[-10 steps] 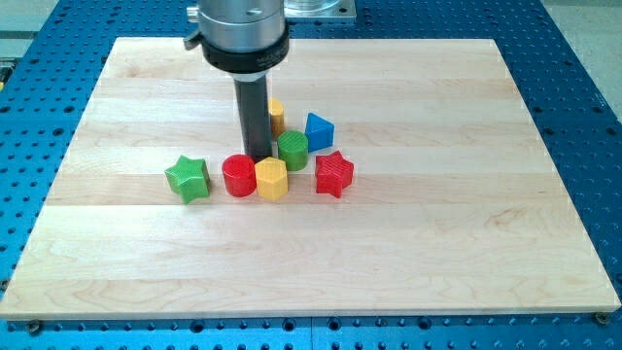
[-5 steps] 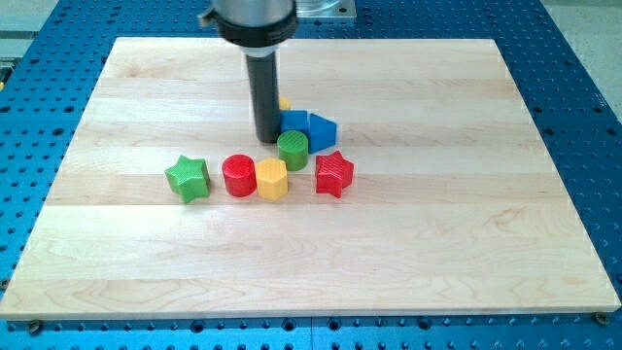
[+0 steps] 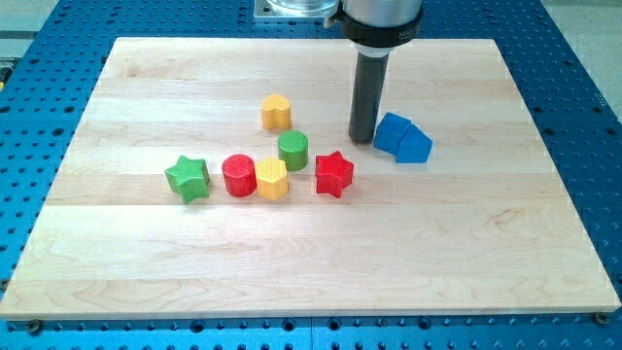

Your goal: Move the blue blocks to the center right of the board

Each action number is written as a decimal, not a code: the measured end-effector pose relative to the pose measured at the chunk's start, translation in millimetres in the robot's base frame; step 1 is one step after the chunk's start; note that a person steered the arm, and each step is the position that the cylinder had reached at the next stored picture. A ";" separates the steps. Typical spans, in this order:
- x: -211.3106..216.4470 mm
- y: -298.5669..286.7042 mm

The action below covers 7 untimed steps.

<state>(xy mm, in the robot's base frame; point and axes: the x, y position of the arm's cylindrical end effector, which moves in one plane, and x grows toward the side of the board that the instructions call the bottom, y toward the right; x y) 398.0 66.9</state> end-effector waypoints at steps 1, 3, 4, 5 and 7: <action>22.8 -2.6; 25.6 -43.0; 25.6 -94.6; 25.6 -144.2; 25.6 -189.0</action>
